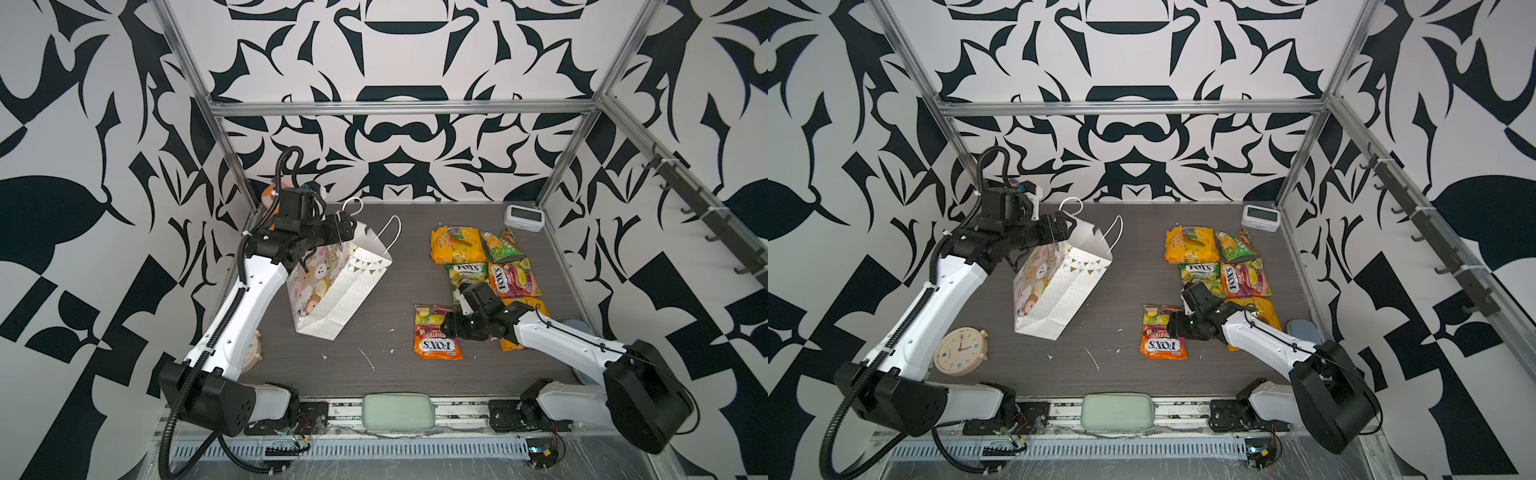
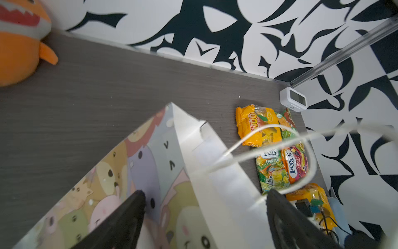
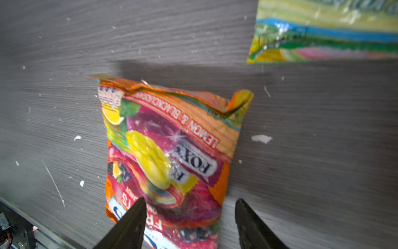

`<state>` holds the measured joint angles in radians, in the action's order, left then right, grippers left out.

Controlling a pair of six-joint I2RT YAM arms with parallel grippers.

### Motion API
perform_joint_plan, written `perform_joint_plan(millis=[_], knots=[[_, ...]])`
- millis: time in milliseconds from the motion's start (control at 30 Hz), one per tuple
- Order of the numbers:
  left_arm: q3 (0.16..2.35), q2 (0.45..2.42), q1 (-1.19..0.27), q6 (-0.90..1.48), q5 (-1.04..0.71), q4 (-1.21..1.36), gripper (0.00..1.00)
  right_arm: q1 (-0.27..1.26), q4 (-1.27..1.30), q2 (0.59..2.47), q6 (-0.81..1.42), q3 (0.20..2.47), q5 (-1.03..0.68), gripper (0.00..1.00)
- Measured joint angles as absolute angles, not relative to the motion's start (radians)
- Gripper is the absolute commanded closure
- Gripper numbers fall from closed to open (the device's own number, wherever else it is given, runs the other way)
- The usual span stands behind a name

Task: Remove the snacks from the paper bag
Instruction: 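Lower the FOX'S Fruits pack onto the table while the left gripper lifts the bag aside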

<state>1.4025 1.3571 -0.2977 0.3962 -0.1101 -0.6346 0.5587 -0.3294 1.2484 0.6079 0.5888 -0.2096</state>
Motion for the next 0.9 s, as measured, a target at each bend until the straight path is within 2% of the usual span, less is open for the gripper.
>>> perform_joint_plan(millis=[133, 433, 567, 733, 900], knots=[[1.343, 1.371, -0.297, 0.387, -0.109, -0.649, 0.32, 0.558, -0.321, 1.271, 0.608, 0.59, -0.208, 0.41], [1.303, 1.328, -0.297, 0.361, -0.118, -0.613, 0.42, 0.558, -0.261, 1.334, 0.637, 0.59, -0.197, 0.71], [1.305, 1.329, -0.297, 0.353, -0.131, -0.593, 0.41, 0.558, -0.238, 1.325, 0.654, 0.59, -0.179, 0.91], [1.321, 1.335, -0.297, 0.347, -0.145, -0.579, 0.4, 0.558, -0.26, 1.282, 0.666, 0.59, -0.136, 0.99], [1.323, 1.335, -0.297, 0.347, -0.182, -0.526, 0.39, 0.544, -0.413, 1.204, 0.633, 0.619, -0.126, 1.0]])
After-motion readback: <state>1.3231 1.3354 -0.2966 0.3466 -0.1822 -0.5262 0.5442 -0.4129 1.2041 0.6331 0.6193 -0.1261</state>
